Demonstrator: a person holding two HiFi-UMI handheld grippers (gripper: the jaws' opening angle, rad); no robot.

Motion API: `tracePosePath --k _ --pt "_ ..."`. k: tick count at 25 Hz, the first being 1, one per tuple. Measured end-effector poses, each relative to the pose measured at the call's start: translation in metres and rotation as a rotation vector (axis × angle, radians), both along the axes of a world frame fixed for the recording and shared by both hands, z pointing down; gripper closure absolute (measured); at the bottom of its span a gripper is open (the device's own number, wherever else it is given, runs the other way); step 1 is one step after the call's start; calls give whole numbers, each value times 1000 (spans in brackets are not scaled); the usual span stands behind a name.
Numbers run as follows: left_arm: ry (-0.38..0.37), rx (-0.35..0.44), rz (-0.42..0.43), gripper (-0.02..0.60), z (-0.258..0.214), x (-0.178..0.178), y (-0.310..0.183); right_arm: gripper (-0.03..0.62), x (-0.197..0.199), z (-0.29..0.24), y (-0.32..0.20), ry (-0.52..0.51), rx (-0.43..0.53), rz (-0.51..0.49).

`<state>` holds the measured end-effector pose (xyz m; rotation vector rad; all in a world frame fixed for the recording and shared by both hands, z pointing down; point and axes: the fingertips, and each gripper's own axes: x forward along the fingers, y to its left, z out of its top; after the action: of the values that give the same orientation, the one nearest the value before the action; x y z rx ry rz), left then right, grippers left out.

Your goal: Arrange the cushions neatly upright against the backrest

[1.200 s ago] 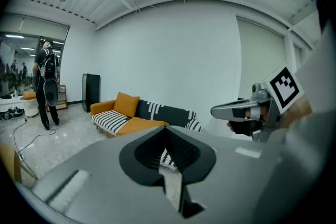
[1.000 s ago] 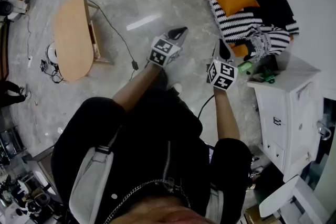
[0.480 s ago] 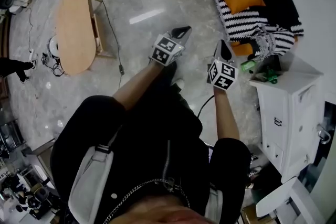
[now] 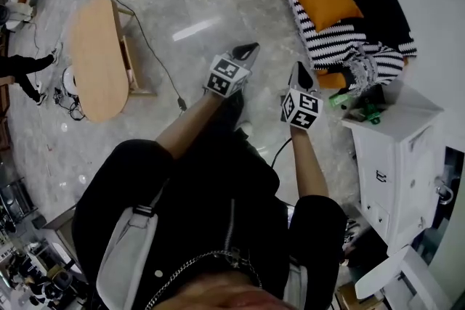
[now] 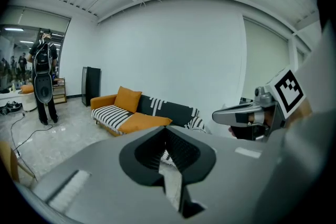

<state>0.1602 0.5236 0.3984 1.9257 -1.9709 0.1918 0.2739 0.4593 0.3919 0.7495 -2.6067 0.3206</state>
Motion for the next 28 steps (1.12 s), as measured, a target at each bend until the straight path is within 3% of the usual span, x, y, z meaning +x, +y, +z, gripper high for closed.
tracePosePath --k 13,28 --pt "-2 19 86 571 -6 -109 -107 591 -121 -12 -92 26 42 27" --pt "3 9 118 571 4 -182 -172 591 -183 0 -148 39 22 62"
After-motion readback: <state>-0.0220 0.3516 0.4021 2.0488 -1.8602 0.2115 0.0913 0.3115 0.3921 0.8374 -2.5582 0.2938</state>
